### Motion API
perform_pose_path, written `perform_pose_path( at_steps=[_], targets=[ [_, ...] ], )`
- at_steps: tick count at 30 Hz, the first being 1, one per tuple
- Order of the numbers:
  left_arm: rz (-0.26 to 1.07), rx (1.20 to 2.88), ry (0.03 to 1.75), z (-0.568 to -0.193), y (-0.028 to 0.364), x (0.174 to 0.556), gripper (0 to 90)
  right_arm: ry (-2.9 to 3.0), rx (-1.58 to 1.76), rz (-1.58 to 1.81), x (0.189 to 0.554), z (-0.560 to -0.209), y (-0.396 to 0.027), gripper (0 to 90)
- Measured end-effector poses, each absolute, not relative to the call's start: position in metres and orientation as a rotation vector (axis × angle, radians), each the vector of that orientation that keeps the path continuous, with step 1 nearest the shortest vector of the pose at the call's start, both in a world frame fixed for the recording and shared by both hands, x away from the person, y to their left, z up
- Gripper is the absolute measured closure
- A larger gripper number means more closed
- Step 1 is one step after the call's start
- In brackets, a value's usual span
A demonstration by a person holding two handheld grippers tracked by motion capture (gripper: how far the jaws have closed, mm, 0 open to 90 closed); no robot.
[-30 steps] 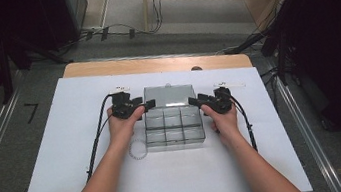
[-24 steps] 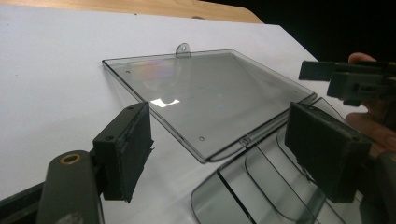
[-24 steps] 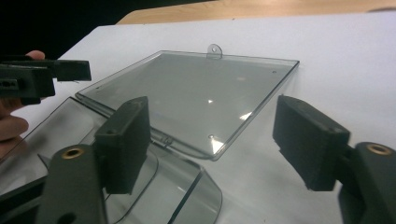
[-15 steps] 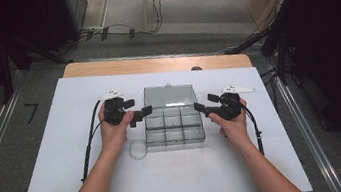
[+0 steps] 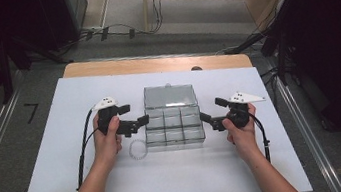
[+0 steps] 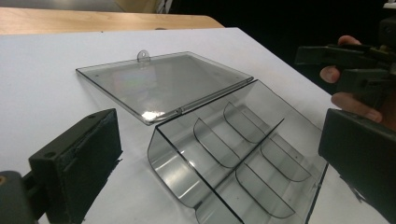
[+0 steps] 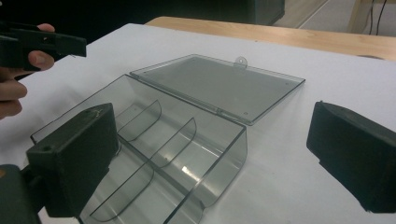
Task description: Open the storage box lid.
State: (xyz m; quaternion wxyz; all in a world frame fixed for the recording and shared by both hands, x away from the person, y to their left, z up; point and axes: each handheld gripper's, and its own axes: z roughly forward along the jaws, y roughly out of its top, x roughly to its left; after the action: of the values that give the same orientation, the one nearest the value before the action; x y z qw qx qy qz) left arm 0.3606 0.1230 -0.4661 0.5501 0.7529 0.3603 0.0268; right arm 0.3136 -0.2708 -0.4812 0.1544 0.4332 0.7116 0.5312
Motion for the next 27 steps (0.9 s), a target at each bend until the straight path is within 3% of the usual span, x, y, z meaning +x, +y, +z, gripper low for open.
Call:
perform_pose_path(
  at_steps=[27],
  targets=[
    [0.126,1.755,0.807,-0.464,0.151,0.314,0.0,2.014,1.201,1.507,0.266,-0.488,-0.287,0.0]
  ],
)
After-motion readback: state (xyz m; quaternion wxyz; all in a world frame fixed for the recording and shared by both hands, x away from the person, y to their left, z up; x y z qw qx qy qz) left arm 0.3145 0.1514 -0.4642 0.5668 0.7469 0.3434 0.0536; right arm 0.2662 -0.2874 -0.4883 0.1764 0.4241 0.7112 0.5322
